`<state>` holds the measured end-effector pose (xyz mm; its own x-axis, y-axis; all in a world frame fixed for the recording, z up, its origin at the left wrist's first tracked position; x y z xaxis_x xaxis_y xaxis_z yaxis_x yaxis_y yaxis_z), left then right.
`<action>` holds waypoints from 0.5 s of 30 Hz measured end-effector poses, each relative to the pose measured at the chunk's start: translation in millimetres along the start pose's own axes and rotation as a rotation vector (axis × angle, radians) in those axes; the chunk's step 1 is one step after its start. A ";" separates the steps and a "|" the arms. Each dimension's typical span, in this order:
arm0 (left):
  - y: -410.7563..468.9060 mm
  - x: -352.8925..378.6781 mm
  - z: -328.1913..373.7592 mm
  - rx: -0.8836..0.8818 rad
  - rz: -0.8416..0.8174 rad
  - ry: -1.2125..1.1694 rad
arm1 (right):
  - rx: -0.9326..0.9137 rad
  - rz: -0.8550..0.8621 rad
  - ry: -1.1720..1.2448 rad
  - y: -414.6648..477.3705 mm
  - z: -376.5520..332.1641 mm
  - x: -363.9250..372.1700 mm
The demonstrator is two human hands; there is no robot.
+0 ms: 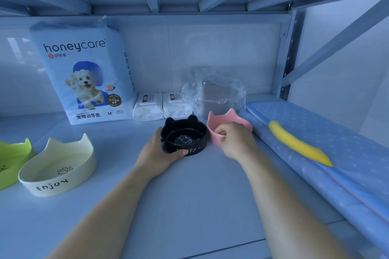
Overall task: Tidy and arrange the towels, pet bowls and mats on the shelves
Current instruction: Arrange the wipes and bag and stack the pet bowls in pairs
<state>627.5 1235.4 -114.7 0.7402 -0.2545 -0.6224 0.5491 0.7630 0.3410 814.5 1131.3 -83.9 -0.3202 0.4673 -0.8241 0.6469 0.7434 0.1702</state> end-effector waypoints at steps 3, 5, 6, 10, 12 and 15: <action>-1.3 0.0 2.0 0.014 0.014 -0.022 | -0.001 0.056 0.053 0.0 0.0 0.3; -1.0 -0.9 2.8 0.031 0.005 -0.030 | -0.002 0.077 0.083 -0.9 0.2 -0.4; -0.7 -1.2 2.3 0.039 -0.002 -0.032 | -0.006 0.084 0.088 -1.1 0.0 -0.7; 0.0 -2.8 -0.4 0.049 -0.035 -0.055 | 0.008 0.113 0.049 -1.7 -0.2 -1.7; 0.0 -3.5 -0.4 0.054 -0.049 -0.065 | 0.031 0.121 -0.011 -1.8 0.3 -2.7; -0.8 -3.4 1.2 0.056 -0.062 -0.072 | 0.066 0.095 -0.082 -1.1 1.4 -2.8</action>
<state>625.0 1235.0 -112.0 0.7288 -0.3439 -0.5921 0.6141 0.7108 0.3430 815.7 1128.5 -82.6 -0.1993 0.4912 -0.8479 0.7162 0.6636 0.2161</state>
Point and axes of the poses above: each hand's wrist, its own y-axis towards the middle knuckle, its own x-axis out of the palm, z = x × y, the point moved 3 cm from there along y, towards the middle knuckle, and after that the axes turned 10 degrees about x, right-handed, at the moved point
